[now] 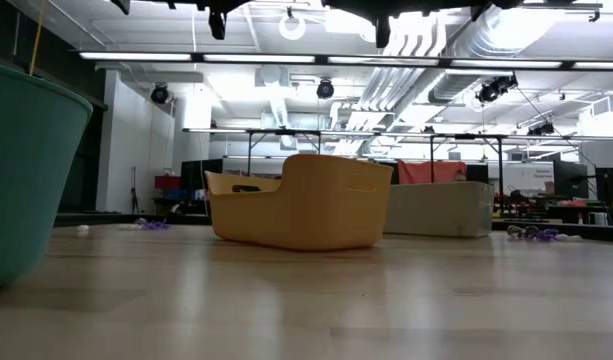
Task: Sort Halloween decoration
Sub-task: Put the purple witch hat toy into the white bin
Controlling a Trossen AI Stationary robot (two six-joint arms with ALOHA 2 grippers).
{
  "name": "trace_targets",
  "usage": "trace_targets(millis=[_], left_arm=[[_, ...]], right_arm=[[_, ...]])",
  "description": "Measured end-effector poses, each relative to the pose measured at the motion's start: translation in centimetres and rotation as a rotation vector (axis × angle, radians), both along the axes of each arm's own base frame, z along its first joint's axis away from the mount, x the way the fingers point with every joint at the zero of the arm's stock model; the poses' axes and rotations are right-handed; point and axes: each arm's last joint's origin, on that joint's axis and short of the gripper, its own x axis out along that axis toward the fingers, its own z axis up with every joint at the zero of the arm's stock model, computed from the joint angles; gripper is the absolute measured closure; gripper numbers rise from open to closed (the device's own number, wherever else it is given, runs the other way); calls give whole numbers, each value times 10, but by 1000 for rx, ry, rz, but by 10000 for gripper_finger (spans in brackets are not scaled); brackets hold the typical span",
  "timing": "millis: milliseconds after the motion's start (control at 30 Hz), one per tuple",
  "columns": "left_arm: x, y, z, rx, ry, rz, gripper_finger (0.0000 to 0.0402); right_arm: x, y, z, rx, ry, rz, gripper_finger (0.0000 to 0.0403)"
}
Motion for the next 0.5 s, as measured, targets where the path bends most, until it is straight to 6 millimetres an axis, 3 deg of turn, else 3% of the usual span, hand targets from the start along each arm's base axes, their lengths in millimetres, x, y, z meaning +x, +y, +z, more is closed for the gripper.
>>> trace_targets(millis=[300,500], left_arm=[[0,0,0,6,-1,0,394],[0,0,0,6,0,1,394]], right_arm=[[-1,-3,-5,21,50,-25,402],[-15,-35,-29,160,290,-232,402]])
